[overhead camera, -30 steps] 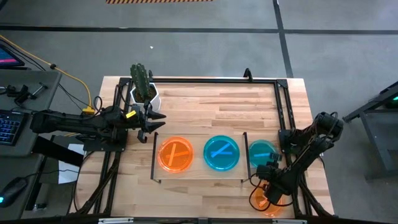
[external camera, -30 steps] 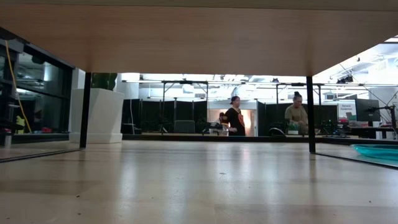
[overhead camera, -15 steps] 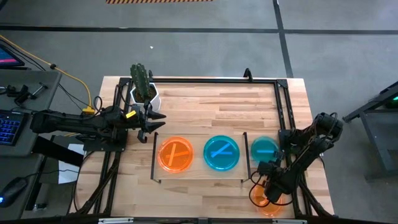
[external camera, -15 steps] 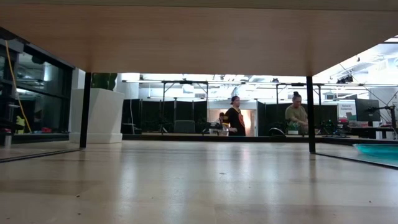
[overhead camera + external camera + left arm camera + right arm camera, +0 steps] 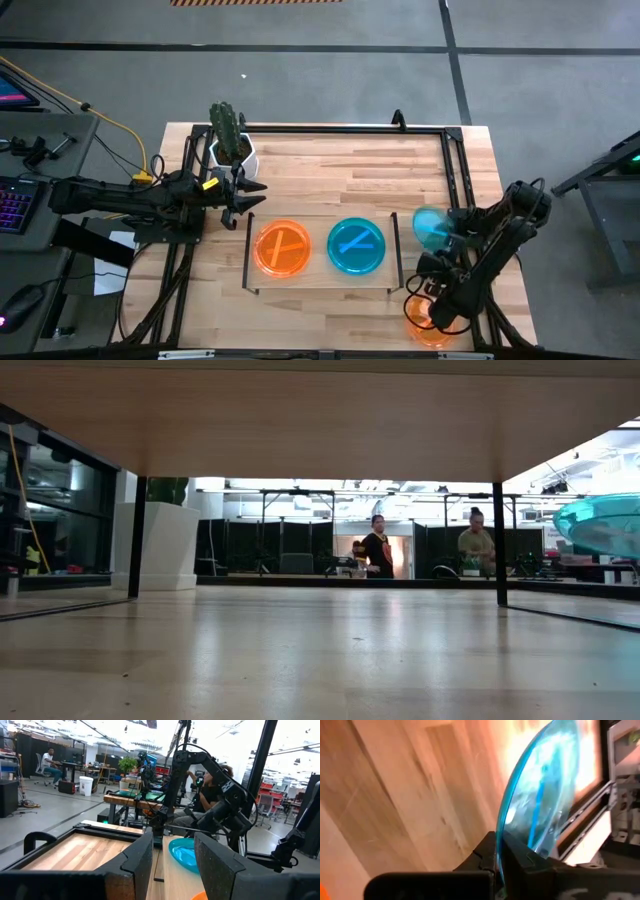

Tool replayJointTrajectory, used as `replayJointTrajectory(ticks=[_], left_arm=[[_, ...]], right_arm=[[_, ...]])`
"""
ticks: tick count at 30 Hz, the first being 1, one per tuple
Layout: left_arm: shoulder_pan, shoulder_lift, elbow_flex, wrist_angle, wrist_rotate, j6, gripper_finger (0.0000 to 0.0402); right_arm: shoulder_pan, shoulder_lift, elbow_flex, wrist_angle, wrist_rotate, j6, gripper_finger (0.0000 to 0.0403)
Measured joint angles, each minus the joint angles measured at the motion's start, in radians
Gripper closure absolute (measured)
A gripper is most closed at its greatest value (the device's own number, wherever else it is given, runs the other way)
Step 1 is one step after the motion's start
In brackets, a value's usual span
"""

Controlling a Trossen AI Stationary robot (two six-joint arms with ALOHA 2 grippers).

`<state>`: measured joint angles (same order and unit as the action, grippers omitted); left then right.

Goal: Place and stack plates onto a shelf
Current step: Stack the blue transparent plate on top of the blue transparent plate

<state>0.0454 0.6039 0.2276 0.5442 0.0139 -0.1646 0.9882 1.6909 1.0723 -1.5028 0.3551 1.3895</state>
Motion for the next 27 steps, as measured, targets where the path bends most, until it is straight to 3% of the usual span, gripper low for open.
replayJointTrajectory(ticks=[15,27], left_arm=[[0.0,0.0,0.0,0.005,0.0,0.0,0.0266],[0.0,0.0,0.0,0.006,0.0,0.0,0.0266]], right_arm=[[-0.003,0.0,0.026,-0.069,0.012,-0.052,0.0403],[-0.1,-0.002,0.026,-0.069,0.09,-0.192,0.0403]])
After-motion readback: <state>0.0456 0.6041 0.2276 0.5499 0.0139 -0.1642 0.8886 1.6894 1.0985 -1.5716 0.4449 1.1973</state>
